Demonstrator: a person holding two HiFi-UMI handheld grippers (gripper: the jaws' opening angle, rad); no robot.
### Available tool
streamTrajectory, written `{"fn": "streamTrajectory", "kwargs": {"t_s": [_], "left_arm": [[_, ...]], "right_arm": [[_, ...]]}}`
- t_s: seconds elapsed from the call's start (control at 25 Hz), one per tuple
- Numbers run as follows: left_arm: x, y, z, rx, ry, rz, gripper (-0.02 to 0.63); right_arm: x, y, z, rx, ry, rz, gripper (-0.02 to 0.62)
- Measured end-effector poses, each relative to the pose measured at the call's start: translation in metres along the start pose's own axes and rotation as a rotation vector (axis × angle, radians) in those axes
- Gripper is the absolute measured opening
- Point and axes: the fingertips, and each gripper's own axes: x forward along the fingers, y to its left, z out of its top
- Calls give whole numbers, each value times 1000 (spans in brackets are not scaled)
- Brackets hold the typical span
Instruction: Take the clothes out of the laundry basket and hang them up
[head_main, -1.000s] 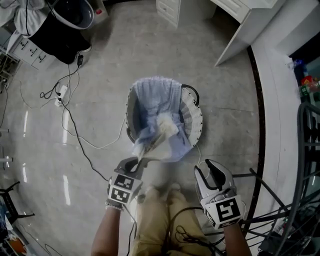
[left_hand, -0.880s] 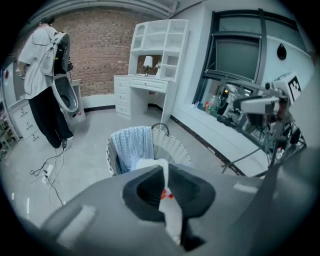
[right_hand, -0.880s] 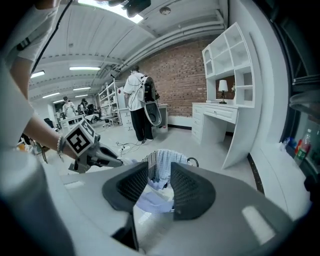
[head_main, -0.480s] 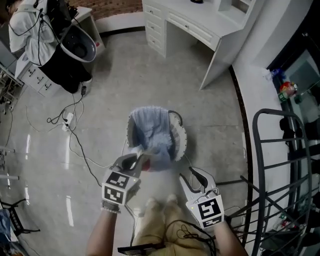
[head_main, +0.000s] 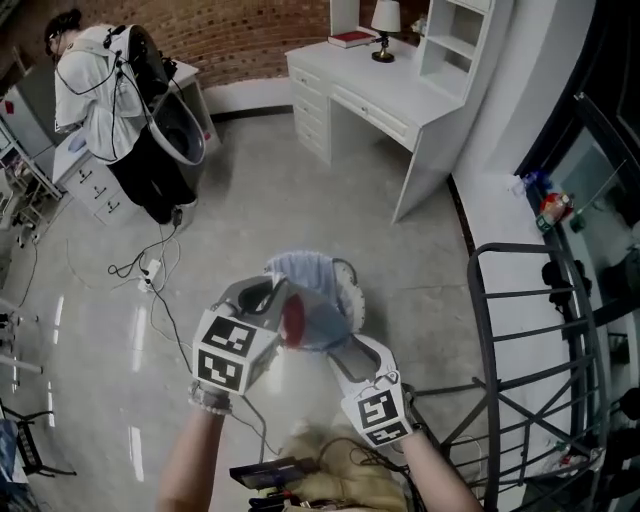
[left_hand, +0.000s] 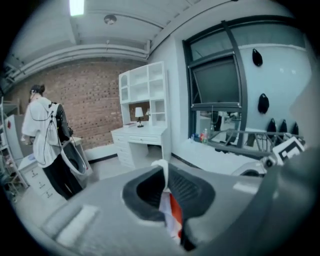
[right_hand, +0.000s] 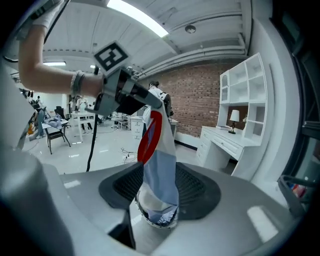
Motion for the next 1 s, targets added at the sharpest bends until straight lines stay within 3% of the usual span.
{"fn": "streamTrajectory", "kwargs": {"t_s": [0.28, 0.48, 0.64, 0.8, 1.0], "left_arm": [[-29, -13, 93, 85, -111, 14, 2], [-40, -24, 127, 99, -162, -7, 2], [-42, -28, 132, 110, -166, -46, 2], [-42, -23, 131, 119, -161, -73, 2], [-36, -21, 121, 180, -158, -149, 2]], "right_arm": [[12, 9, 26, -154, -21, -11, 229], [22, -9, 41, -236, -34, -94, 230], [24, -23, 46, -210, -35, -152, 227], [3, -41, 46, -129, -30, -240, 23], [-54, -75, 41, 43, -41, -422, 18]]}}
